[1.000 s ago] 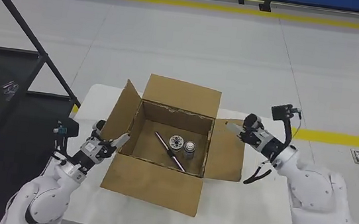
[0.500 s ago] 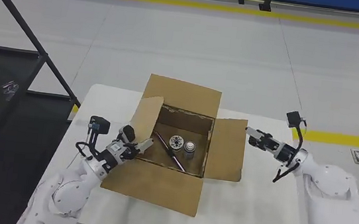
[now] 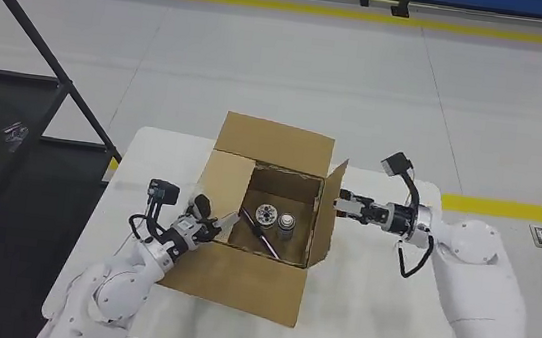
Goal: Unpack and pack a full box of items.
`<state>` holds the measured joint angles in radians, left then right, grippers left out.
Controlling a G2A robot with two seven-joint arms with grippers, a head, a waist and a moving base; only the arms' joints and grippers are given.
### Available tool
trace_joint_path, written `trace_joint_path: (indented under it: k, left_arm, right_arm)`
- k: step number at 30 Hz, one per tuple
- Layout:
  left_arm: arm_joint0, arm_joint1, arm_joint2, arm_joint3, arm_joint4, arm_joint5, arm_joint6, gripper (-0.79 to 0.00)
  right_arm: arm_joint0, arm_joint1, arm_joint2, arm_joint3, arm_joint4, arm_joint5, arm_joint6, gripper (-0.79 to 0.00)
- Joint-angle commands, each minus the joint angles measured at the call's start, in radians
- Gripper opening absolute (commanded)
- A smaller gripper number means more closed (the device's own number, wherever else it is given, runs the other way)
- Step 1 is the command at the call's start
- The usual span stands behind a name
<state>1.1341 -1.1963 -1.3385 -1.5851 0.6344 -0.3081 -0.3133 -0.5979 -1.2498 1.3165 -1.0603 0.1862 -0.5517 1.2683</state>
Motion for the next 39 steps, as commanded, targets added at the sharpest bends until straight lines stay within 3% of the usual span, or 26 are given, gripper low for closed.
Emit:
trace_joint_path:
  k: [1,14,28,34,39]
  left_arm:
    - [-0.006,-0.002,0.005,0.005,-0.003,0.024,0.002,0.0]
    - [-0.016,-0.005,0.006,0.028,-0.021,0.075,0.002,0.0]
    - [-0.002,-0.006,-0.028,0.001,-0.119,0.09,0.004,0.0]
    - [0.028,-0.001,-0.077,-0.069,-0.145,0.073,0.029,0.0]
    - [0.089,0.012,-0.179,-0.163,-0.186,0.034,0.033,0.0]
  right_arm:
    - [0.018,-0.006,-0.041,0.011,0.006,-0.017,-0.017,0.0]
    - [0.103,-0.054,-0.262,0.099,-0.274,-0.014,-0.279,0.0]
    - [0.121,-0.071,-0.349,0.103,-0.457,0.052,-0.42,0.0]
    - [0.124,-0.071,-0.346,0.093,-0.454,0.045,-0.441,0.0]
    - [0.122,-0.062,-0.307,0.063,-0.427,0.016,-0.482,0.0]
